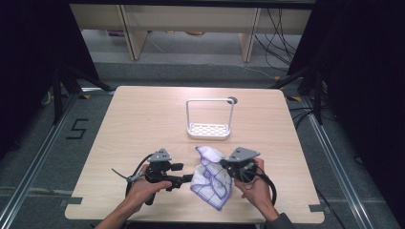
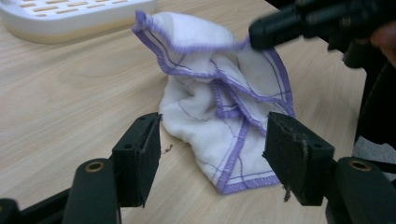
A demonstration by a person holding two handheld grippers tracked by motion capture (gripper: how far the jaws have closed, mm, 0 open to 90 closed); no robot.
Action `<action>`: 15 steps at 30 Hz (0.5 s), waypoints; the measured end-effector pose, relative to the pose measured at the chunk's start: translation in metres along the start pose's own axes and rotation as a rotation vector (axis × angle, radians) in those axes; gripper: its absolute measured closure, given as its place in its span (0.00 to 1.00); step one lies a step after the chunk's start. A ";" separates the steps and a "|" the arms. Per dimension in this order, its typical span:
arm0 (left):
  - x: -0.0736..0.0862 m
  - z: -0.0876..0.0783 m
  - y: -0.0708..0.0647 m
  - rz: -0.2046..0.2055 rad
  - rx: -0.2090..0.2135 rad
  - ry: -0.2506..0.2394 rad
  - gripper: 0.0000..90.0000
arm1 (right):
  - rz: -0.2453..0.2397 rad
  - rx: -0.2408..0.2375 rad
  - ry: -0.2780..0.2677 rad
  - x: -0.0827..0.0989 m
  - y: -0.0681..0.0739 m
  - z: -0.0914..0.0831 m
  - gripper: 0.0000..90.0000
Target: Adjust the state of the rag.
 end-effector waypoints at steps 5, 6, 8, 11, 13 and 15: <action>0.000 0.014 -0.019 0.047 0.020 0.030 0.40 | 0.162 0.031 0.005 0.026 -0.034 -0.006 0.99; -0.001 0.018 -0.023 0.071 0.022 0.047 0.40 | 0.179 0.026 0.019 0.032 -0.040 -0.003 0.99; -0.002 0.024 -0.028 0.075 0.021 0.043 0.40 | 0.242 -0.002 0.049 0.043 -0.047 0.003 0.98; -0.008 0.046 -0.041 0.146 0.014 0.064 0.39 | 0.277 -0.019 0.058 0.050 -0.052 0.008 0.98; -0.012 0.057 -0.046 0.197 -0.016 0.072 0.39 | 0.269 -0.017 0.061 0.049 -0.051 0.009 0.98; -0.016 0.066 -0.050 0.239 -0.023 0.083 0.39 | 0.264 -0.015 0.063 0.049 -0.051 0.009 0.98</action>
Point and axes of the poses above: each handheld gripper's, and its own axes: z roughly forward along the jaws, x roughly out of its underside, y roughly to its left, the point moved 4 cm from there along z, roughly forward along the jaws, and after that the axes turned 8 degrees about y, right-handed, at the moved point
